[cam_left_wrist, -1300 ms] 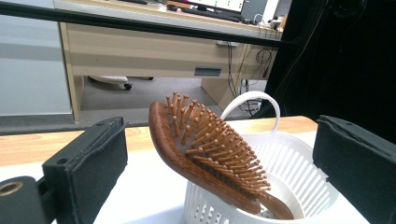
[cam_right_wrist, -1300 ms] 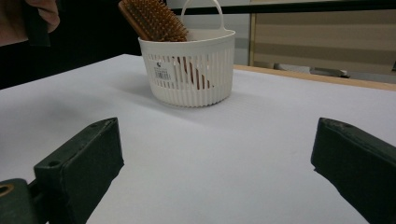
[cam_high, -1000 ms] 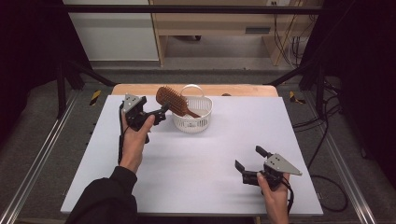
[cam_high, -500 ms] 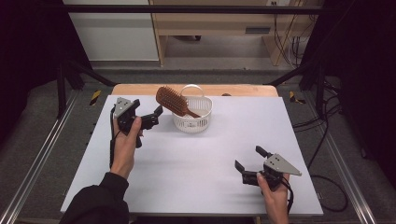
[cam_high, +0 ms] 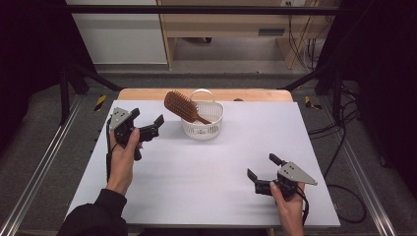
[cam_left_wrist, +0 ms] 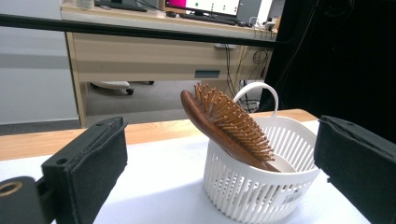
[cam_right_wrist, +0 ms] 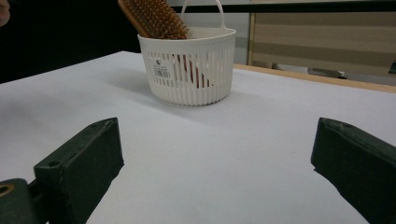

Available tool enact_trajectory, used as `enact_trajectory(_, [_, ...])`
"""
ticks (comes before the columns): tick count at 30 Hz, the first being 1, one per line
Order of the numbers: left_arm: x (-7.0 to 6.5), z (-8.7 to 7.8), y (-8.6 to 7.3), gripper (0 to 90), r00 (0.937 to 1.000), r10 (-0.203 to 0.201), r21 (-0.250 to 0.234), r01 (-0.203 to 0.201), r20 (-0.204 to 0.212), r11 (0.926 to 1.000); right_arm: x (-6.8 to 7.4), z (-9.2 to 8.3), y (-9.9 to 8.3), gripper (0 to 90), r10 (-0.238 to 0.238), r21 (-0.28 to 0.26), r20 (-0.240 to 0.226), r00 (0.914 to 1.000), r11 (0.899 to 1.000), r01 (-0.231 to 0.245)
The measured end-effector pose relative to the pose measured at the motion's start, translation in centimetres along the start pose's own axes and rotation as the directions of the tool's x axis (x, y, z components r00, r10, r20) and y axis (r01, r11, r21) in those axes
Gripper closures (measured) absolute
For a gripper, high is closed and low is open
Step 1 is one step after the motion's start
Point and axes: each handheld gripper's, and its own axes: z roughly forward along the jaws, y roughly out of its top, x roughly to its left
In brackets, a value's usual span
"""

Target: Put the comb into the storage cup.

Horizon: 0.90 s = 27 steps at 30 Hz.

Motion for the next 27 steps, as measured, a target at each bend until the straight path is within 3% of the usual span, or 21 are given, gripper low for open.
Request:
enact_trajectory(22, [0.7, -4.4, 0.4, 2.5, 0.9979, 0.064, -0.018, -0.064, -0.002, 0.9978, 0.0, 0.0, 0.0, 2.7, -0.004, 0.001, 0.002, 1.0000, 1.000, 0.004])
enact_trajectory(27, [1.0, -5.2, 0.3, 2.6, 0.9995, 0.029, -0.028, -0.029, 0.014, 0.9992, 0.0, 0.0, 0.0, 2.7, -0.006, 0.002, 0.003, 1.0000, 1.000, 0.006])
